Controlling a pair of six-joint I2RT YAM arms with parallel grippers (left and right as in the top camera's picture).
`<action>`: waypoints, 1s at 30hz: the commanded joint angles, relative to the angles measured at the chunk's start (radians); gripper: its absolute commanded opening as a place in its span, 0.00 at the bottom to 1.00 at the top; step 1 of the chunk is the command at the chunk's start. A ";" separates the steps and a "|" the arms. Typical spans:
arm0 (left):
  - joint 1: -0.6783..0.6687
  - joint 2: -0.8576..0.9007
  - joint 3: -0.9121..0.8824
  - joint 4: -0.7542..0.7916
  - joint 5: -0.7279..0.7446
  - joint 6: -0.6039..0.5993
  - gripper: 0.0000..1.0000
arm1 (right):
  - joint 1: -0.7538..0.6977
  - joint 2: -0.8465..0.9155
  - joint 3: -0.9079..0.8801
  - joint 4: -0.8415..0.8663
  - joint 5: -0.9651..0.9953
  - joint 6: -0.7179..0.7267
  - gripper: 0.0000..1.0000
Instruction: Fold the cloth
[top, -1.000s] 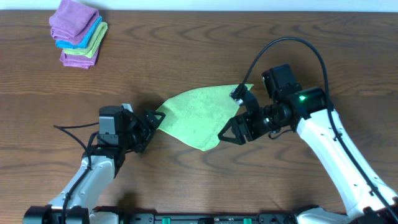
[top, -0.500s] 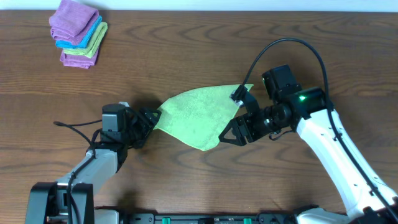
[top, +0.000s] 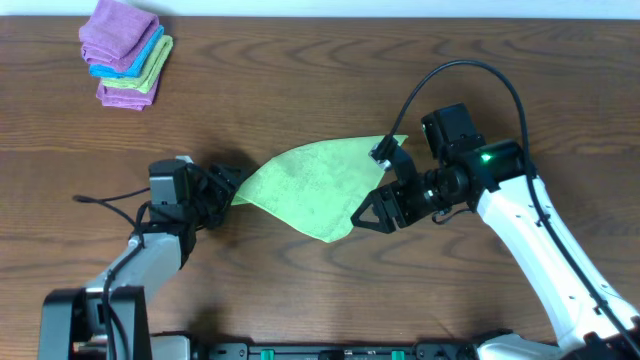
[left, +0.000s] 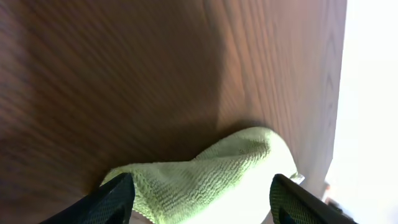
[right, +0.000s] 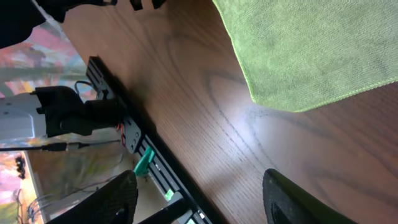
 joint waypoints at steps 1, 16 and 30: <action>0.002 0.061 0.020 0.000 0.066 -0.042 0.70 | -0.005 -0.012 0.003 0.006 -0.019 -0.017 0.65; 0.003 0.125 0.066 0.025 0.112 -0.078 0.06 | -0.005 -0.012 0.003 0.009 -0.006 -0.017 0.63; -0.068 0.124 0.476 -0.454 0.113 0.365 0.06 | -0.005 0.022 0.003 0.061 0.285 0.055 0.41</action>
